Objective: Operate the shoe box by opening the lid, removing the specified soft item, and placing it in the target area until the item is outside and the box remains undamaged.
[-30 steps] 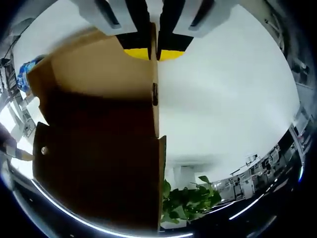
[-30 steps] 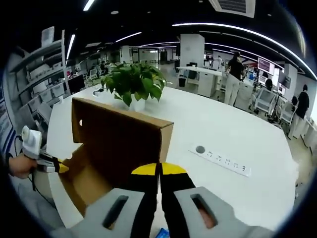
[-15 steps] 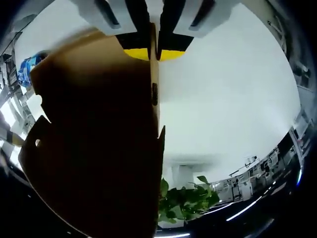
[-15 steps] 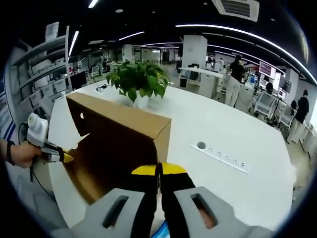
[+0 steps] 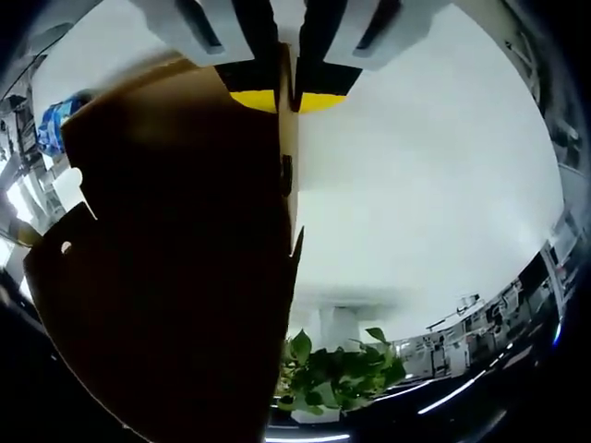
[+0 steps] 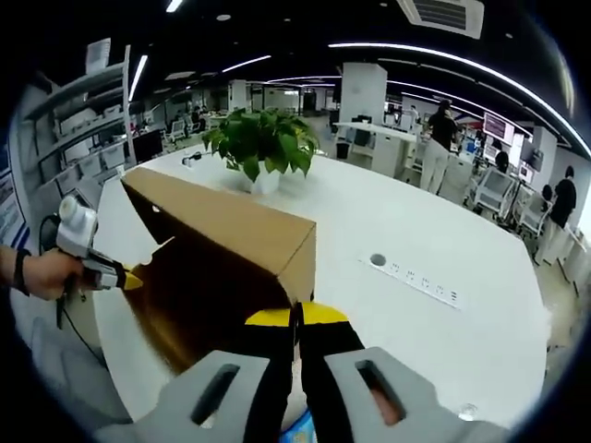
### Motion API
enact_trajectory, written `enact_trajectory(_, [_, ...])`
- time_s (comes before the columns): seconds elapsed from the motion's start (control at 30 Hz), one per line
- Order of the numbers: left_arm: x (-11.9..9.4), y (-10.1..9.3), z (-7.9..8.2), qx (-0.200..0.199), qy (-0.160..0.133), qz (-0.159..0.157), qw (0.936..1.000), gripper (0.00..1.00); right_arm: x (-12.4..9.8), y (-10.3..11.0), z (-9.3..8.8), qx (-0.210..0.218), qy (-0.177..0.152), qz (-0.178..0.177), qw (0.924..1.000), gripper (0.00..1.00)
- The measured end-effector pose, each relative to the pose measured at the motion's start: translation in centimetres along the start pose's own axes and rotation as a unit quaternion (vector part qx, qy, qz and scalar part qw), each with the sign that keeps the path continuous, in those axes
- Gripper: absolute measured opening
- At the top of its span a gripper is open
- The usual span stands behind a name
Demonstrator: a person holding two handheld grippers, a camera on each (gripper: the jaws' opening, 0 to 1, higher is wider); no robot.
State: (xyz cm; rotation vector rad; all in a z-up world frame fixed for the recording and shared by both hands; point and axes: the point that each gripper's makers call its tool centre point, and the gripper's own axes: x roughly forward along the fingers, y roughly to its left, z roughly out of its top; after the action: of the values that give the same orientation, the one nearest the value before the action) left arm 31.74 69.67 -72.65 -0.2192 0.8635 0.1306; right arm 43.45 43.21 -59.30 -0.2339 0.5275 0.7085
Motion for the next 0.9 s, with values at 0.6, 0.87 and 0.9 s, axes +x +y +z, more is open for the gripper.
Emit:
enact_trajectory(0.6, [-0.1,-0.2,0.0,-0.006,-0.008,-0.049,0.9987,0.08,-1.2,1.7,-4.6,-0.023,0.023,-0.009,0.9994,0.00])
enact_trajectory(0.87, [-0.6,0.0,0.2,0.039,-0.017,-0.064,0.9970,0.13,-1.5,2.4,-5.8,-0.018,0.015,-0.014,0.9996,0.00])
enact_trajectory(0.9, [-0.7,0.0,0.1,0.054,-0.011,-0.065,0.9964,0.17,-1.5,2.4,-6.0,-0.018,0.015,-0.014,0.9996,0.00])
